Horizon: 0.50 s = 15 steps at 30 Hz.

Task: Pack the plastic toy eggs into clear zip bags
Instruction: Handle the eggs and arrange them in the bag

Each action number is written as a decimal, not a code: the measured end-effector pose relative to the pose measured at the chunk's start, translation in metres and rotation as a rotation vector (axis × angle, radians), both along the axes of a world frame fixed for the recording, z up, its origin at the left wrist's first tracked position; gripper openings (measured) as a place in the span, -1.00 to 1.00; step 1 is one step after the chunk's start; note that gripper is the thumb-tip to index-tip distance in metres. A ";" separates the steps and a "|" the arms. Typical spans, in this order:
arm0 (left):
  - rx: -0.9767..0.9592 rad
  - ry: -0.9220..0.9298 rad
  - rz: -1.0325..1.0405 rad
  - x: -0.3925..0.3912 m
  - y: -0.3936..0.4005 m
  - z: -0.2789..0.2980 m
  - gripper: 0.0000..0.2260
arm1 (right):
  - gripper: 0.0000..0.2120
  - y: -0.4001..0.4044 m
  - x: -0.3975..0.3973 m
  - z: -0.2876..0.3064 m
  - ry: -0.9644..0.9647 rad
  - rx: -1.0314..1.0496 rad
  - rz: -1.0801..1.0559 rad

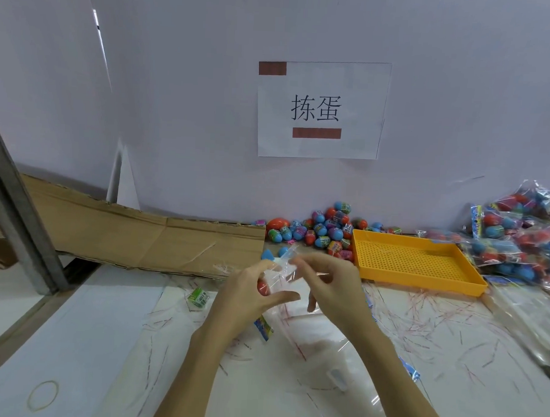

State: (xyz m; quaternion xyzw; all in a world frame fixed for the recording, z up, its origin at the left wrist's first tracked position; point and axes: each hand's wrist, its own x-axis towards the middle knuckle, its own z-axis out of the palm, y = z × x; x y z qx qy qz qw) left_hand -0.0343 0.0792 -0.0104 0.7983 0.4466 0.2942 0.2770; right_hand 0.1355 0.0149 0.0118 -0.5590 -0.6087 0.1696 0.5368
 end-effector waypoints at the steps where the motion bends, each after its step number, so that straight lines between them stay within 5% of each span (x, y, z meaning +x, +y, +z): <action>1: 0.000 -0.006 0.011 -0.002 0.001 0.000 -0.26 | -0.89 0.003 0.004 0.004 0.025 0.023 -0.030; 7: -0.002 -0.132 0.142 -0.005 0.006 -0.001 -0.36 | -0.80 0.049 0.051 0.025 -0.220 0.012 -0.379; 15: 0.065 -0.080 0.152 -0.004 0.008 -0.006 -0.36 | -0.60 0.111 0.096 0.000 -0.668 -0.403 -0.298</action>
